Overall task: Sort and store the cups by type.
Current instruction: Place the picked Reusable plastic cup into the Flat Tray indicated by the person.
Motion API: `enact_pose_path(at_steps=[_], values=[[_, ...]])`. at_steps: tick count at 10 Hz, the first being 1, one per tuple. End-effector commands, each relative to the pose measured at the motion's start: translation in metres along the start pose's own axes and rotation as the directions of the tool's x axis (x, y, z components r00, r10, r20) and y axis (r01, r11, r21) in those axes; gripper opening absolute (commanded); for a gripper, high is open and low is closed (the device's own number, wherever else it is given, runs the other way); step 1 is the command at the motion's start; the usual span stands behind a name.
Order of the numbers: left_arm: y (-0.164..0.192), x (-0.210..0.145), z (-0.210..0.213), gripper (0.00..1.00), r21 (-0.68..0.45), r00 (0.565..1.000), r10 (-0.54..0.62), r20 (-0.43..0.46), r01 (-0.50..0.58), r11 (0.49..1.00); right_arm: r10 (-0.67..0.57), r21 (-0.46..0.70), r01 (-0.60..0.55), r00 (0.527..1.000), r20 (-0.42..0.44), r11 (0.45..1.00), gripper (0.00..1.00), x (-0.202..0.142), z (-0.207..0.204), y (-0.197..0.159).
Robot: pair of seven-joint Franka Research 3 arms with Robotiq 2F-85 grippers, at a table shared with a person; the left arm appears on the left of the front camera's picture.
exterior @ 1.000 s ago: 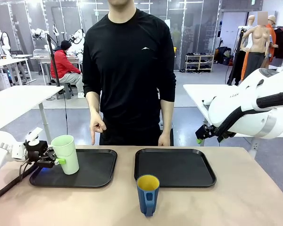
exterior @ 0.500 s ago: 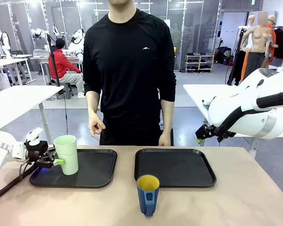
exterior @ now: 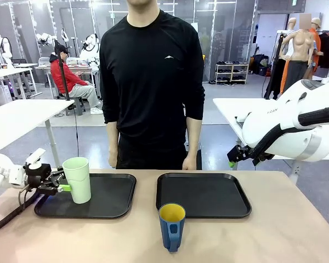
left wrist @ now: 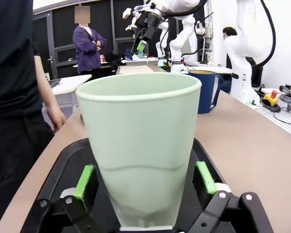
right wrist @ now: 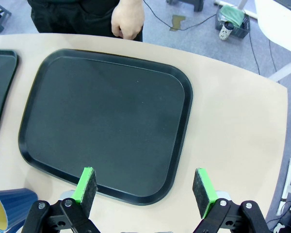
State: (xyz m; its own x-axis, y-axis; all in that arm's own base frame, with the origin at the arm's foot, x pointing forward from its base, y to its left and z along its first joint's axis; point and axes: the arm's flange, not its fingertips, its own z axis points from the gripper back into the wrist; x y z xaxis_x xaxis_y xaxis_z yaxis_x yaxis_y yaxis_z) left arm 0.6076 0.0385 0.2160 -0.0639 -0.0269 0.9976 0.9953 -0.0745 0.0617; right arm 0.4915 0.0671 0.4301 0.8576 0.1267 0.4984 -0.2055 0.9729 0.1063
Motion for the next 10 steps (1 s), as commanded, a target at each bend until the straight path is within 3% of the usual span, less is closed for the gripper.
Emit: enact_pose_path(at_steps=[1, 5, 8, 9, 10], values=[[-0.012, 0.007, 0.017, 1.0, 0.031, 1.0, -0.014, 0.017, 0.014, 0.999, -0.003, 0.004, 0.003, 1.0, 0.003, 1.0, 1.0, 0.0, 0.001, -0.001], [-0.057, 0.023, 0.055, 1.0, 0.05, 1.0, -0.009, 0.017, 0.008, 0.999, -0.003, 0.004, 0.003, 1.0, 0.003, 1.0, 1.0, 0.0, 0.001, -0.001], [-0.106, 0.069, 0.061, 1.0, 0.109, 0.999, -0.009, -0.042, 0.014, 0.994, -0.003, 0.004, 0.003, 1.0, 0.003, 1.0, 1.0, 0.0, 0.001, -0.001], [-0.12, 0.084, 0.057, 1.0, 0.194, 0.979, 0.031, -0.201, 0.009, 0.981, -0.003, 0.004, 0.003, 1.0, 0.003, 1.0, 1.0, 0.0, 0.001, -0.001], [-0.129, 0.093, 0.051, 1.0, 0.237, 0.952, 0.06, -0.301, 0.013, 0.971, -0.003, 0.004, 0.003, 1.0, 0.003, 1.0, 1.0, 0.0, 0.001, -0.001]])
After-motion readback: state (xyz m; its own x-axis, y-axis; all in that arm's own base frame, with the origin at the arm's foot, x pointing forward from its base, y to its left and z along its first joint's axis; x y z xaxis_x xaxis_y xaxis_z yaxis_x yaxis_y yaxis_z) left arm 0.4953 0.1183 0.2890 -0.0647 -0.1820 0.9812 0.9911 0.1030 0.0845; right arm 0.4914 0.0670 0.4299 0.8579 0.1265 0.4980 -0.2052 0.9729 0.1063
